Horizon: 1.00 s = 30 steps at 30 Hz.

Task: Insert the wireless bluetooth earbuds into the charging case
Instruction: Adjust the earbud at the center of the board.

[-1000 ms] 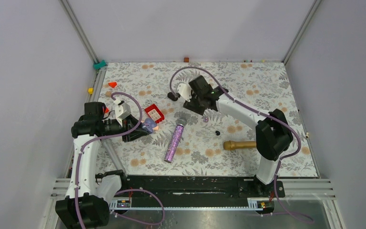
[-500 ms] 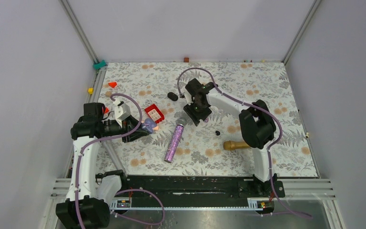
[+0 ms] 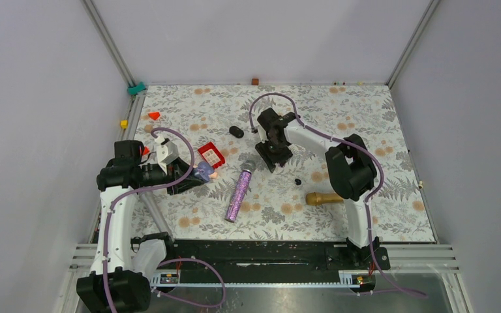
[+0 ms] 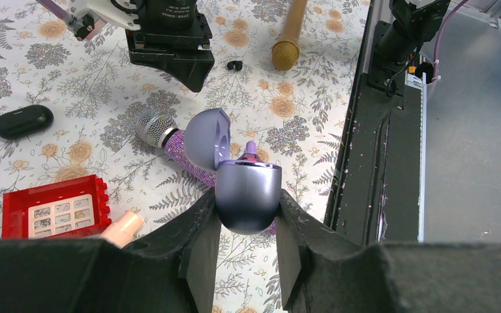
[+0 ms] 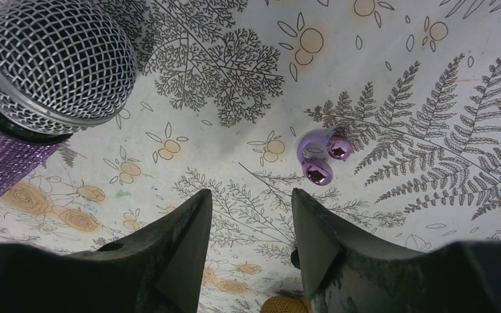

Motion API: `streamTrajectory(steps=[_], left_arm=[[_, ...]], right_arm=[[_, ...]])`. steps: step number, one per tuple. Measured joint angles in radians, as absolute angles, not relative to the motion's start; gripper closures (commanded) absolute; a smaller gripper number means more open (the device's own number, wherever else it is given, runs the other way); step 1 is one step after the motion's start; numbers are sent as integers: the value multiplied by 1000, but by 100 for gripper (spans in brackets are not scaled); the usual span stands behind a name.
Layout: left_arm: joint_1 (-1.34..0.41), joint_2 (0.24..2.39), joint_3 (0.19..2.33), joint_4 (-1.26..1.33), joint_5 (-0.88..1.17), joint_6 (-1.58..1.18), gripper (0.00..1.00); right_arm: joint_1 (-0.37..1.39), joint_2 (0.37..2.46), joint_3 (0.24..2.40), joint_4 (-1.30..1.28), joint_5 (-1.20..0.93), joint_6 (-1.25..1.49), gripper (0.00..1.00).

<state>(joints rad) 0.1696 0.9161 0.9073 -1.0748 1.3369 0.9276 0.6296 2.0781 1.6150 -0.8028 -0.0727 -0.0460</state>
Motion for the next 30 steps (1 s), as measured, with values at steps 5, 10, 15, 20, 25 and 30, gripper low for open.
streamTrajectory(steps=[5, 10, 15, 20, 25, 30], left_arm=[[170, 916, 907, -1075, 1337, 928, 100], [170, 916, 907, -1075, 1337, 928, 100], [170, 916, 907, -1075, 1336, 928, 100], [170, 916, 907, -1075, 1337, 928, 100], [170, 916, 907, -1075, 1337, 928, 100], [170, 916, 907, -1075, 1337, 928, 100]], right_arm=[[628, 2092, 1615, -802, -70, -46, 45], [627, 2099, 1615, -802, -67, -46, 45], [623, 2099, 1615, -801, -61, -46, 45], [616, 2099, 1615, -795, -44, -47, 46], [609, 2099, 1615, -794, -35, -47, 46], [603, 2099, 1615, -794, -28, -49, 46]])
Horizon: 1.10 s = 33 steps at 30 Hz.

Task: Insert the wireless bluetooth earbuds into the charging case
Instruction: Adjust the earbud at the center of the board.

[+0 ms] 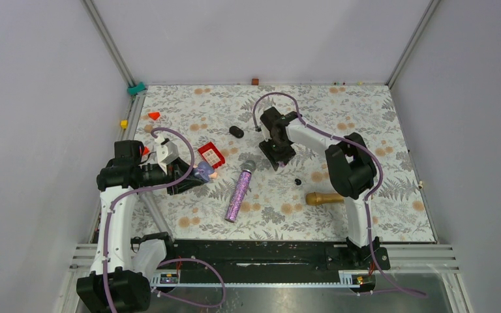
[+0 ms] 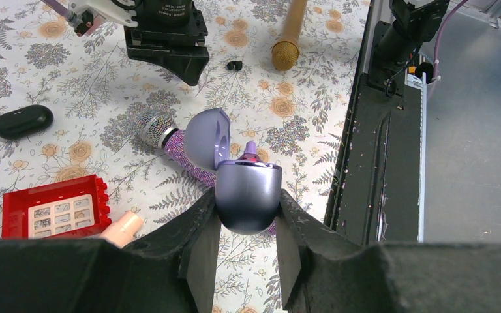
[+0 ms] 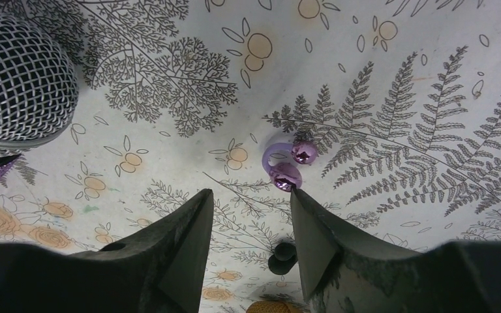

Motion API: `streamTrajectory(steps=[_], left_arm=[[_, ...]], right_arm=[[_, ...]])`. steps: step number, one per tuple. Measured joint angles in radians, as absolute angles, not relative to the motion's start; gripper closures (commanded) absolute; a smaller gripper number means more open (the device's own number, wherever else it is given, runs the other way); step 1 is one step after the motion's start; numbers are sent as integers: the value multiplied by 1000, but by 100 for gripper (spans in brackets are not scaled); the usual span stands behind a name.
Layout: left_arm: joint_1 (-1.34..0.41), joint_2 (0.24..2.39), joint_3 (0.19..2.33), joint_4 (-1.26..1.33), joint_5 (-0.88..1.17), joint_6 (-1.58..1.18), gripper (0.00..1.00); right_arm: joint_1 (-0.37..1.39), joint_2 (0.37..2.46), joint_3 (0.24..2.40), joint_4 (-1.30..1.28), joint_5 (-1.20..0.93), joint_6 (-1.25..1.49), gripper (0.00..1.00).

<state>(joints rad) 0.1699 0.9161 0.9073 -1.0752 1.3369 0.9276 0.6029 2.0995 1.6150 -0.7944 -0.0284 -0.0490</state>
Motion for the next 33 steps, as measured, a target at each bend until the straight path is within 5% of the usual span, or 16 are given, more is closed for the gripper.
streamTrajectory(steps=[8, 33], left_arm=[[170, 916, 907, -1075, 1337, 928, 100], [170, 916, 907, -1075, 1340, 928, 100]], right_arm=[[598, 2101, 1615, -793, 3, -61, 53], [709, 2103, 1618, -749, 181, -112, 55]])
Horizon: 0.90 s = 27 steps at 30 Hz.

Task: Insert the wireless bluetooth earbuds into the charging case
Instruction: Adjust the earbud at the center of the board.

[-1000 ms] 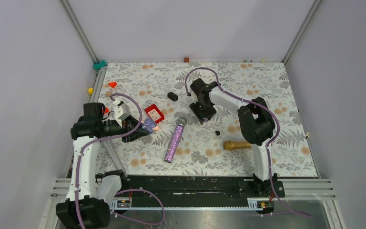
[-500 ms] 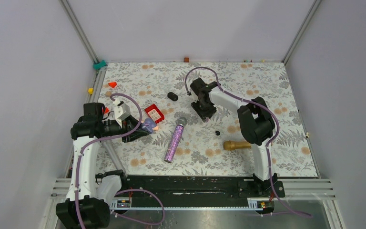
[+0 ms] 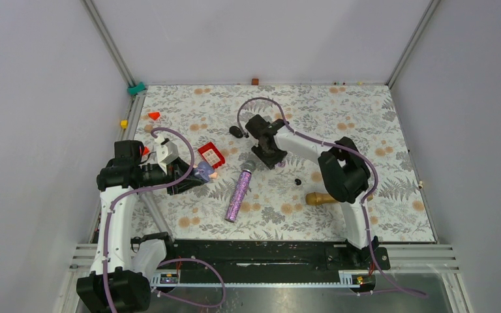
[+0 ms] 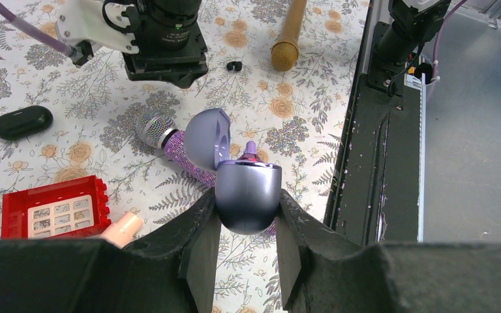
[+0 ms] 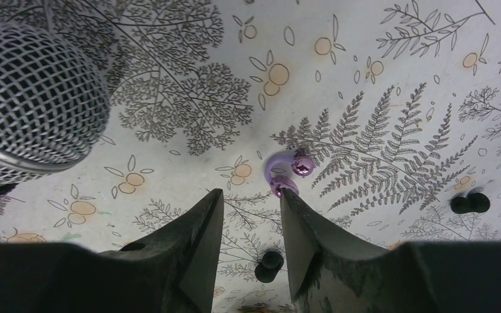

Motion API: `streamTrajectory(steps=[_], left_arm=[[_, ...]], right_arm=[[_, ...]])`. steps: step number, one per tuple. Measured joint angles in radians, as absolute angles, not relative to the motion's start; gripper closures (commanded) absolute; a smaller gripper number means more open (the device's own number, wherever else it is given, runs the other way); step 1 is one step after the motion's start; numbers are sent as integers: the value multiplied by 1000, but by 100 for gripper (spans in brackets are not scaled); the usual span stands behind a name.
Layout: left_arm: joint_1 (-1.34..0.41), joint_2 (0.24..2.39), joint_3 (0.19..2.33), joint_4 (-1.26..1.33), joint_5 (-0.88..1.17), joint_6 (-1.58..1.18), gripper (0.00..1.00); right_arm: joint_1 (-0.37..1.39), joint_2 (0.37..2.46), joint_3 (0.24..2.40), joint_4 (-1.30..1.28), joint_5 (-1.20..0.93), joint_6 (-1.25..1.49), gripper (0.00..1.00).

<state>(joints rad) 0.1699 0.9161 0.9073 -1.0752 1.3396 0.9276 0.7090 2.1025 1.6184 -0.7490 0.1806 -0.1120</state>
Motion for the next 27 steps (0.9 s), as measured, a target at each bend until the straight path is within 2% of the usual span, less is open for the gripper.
streamTrajectory(steps=[27], left_arm=[[170, 916, 907, -1075, 1340, 928, 100]], right_arm=[[814, 2172, 1618, -694, 457, -246, 55]])
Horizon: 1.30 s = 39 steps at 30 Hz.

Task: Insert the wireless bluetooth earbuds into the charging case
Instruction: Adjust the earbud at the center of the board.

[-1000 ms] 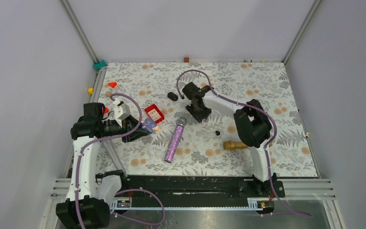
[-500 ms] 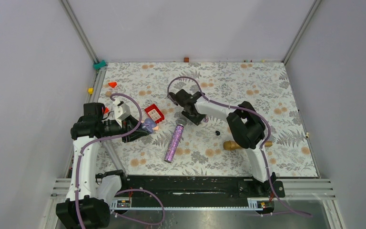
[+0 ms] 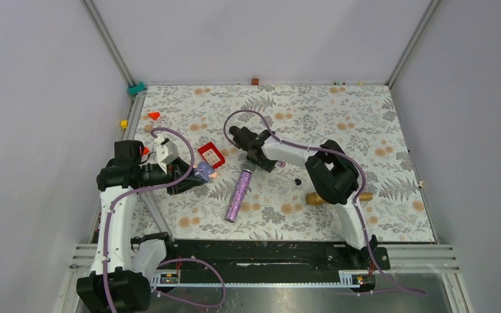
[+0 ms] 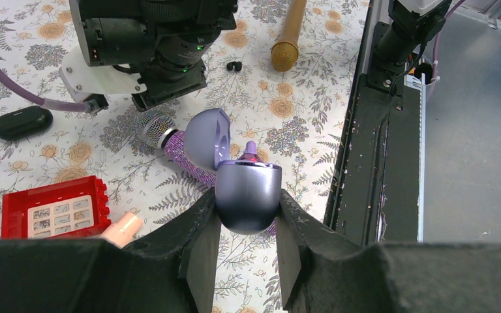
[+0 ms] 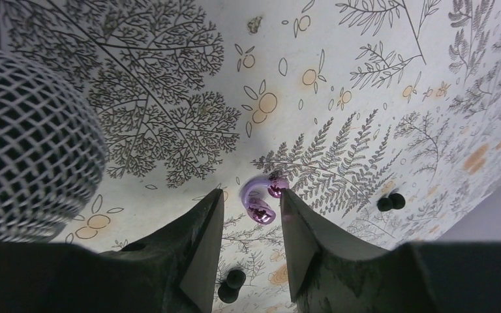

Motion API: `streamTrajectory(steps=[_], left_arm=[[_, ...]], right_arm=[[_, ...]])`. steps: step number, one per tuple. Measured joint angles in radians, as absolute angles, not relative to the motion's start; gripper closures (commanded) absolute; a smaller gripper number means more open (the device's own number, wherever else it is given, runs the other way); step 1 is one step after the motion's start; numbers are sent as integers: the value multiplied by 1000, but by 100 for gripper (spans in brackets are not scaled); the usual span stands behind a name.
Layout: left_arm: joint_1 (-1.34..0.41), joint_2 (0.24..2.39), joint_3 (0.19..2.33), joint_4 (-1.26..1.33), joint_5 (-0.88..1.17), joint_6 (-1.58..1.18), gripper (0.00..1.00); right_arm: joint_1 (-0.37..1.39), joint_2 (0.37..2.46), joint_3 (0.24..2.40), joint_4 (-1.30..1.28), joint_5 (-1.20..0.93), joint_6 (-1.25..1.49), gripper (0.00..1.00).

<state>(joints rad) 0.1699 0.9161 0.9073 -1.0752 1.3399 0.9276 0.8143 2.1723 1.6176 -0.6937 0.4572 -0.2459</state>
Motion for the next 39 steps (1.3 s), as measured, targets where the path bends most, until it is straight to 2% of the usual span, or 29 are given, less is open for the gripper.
streamTrajectory(steps=[11, 39], left_arm=[[170, 916, 907, -1075, 1340, 928, 100], [177, 904, 907, -1075, 1343, 928, 100]], right_arm=[[868, 2172, 1584, -686, 498, -259, 56], [870, 2172, 1560, -690, 546, -264, 60]])
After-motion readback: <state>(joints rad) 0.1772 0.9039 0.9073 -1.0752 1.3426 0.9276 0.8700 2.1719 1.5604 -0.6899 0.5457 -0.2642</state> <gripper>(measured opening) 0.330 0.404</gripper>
